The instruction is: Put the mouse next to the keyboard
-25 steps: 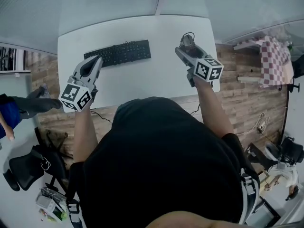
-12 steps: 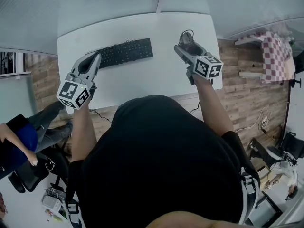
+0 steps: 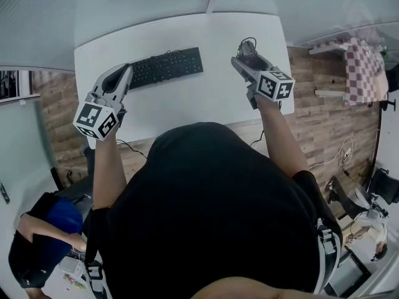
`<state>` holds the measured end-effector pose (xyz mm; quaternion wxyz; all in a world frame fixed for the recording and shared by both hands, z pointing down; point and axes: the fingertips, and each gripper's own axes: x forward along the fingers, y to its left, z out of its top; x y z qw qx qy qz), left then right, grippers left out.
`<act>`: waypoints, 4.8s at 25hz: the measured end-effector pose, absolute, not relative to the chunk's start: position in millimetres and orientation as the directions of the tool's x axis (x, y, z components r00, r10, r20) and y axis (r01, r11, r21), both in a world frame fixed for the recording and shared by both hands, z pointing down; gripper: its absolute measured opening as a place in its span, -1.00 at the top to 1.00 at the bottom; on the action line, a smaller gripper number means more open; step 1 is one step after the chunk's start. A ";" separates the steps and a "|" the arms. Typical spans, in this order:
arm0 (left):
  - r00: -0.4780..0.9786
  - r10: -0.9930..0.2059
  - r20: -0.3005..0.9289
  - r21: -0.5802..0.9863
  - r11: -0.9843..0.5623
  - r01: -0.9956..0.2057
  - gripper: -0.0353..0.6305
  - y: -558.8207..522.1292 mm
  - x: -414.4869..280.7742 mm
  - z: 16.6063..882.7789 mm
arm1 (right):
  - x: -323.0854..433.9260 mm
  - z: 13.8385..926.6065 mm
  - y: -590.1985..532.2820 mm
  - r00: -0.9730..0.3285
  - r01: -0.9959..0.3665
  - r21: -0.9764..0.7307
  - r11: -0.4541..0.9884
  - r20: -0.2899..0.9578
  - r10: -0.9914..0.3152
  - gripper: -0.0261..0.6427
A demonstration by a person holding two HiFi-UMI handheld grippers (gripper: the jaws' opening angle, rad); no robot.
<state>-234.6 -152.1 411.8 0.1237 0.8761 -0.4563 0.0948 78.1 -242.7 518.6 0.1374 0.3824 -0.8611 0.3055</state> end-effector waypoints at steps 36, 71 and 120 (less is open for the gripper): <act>0.597 -0.740 0.309 0.154 -0.581 -0.799 0.82 -182.7 -248.1 442.6 | 82.9 550.7 -261.0 -0.623 -0.782 -0.409 0.471 0.531 -0.575 -0.24; 0.502 -0.758 0.418 0.159 -0.482 -0.861 0.82 -199.6 -294.1 474.0 | 106.8 702.0 -324.0 -0.464 -0.874 -0.302 0.381 0.752 -0.468 -0.24; 0.451 -0.724 0.522 0.183 -0.421 -0.888 0.82 -208.8 -293.5 512.6 | 131.8 815.0 -353.2 -0.221 -0.940 -0.106 0.326 0.914 -0.341 -0.24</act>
